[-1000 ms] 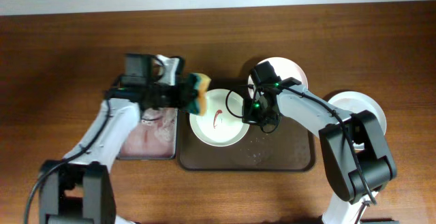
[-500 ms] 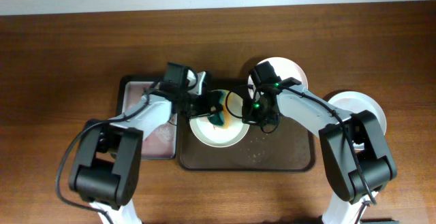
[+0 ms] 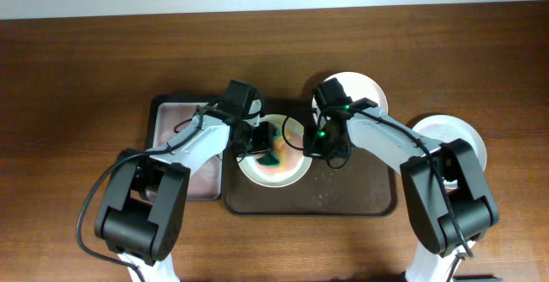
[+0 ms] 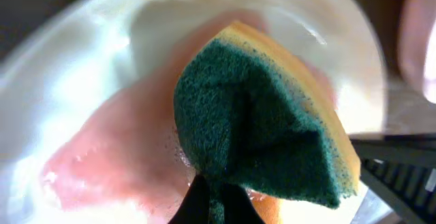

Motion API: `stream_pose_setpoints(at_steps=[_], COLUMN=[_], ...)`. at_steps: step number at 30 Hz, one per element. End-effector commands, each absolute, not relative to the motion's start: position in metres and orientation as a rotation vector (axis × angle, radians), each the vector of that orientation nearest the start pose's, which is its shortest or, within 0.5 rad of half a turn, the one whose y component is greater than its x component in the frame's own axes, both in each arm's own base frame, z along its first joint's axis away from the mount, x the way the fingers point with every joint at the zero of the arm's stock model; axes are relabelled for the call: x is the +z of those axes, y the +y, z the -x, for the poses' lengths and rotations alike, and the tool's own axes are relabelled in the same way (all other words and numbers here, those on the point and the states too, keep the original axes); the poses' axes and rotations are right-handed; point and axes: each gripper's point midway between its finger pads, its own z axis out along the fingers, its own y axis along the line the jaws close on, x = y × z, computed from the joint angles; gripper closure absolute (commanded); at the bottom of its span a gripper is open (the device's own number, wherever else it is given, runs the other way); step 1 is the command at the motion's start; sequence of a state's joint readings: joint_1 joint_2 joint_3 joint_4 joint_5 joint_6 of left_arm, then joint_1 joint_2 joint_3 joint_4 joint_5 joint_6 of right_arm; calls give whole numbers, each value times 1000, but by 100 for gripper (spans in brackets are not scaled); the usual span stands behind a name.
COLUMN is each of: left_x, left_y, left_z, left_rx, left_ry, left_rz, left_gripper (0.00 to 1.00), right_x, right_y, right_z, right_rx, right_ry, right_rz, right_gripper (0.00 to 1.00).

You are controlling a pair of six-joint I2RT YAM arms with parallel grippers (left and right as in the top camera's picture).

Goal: Clean dirty plates on tray and stack at the side
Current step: 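Scrub the white plate with the sponge while the right gripper holds it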

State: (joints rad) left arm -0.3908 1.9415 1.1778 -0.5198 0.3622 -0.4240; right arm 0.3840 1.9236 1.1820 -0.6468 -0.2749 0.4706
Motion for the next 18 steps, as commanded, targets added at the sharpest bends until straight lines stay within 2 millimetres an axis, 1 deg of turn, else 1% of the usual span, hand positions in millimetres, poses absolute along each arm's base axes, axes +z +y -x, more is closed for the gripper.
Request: stream_pose_setpoints(at_steps=[1, 2, 4, 6, 7, 9, 10, 11, 12, 13, 15, 16, 17, 18], left_x=[-3, 8, 39, 62, 71, 80, 82, 81, 80, 80, 81, 83, 86, 89], left_y=[-152, -154, -159, -168, -173, -178, -182, -182, -179, -178, -173, -167, -159, -152], left_z=[-356, -360, -370, -374, -374, -373, -370, -368, -368, -368, -371, -373, -376, -379], left_rx=[-245, -256, -300, -383, -423, -473, -512, -515, -494, -478, -424, -372, -324, -297], left_ry=[2956, 2933, 2870, 2818, 2794, 2777, 2782, 2793, 2796, 2790, 2772, 2761, 2748, 2735], left_rz=[29, 18, 11, -5, -14, -26, -35, -35, -46, -83, -136, -139, -123, -107], left_gripper=[100, 100, 100, 100, 100, 100, 100, 100, 100, 100, 100, 100, 100, 100], right_x=[-10, -10, -10, -10, -10, -10, -10, -10, -10, -10, -10, -10, -10, -10], right_y=[174, 174, 174, 173, 173, 174, 174, 174, 174, 173, 174, 174, 174, 174], right_z=[-321, -321, -321, -320, -320, -321, -321, -321, -321, -321, -321, -321, -321, -320], right_rx=[407, 407, 407, 407, 407, 407, 407, 407, 407, 407, 408, 408, 408, 409], right_ry=[3096, 3096, 3096, 3097, 3097, 3096, 3096, 3096, 3096, 3096, 3095, 3096, 3096, 3096], right_rz=[-89, -89, -89, -89, -89, -89, -89, -90, -89, -89, -89, -89, -90, -90], right_gripper=[96, 96, 96, 96, 96, 95, 90, 77, 70, 69, 71, 81, 89, 92])
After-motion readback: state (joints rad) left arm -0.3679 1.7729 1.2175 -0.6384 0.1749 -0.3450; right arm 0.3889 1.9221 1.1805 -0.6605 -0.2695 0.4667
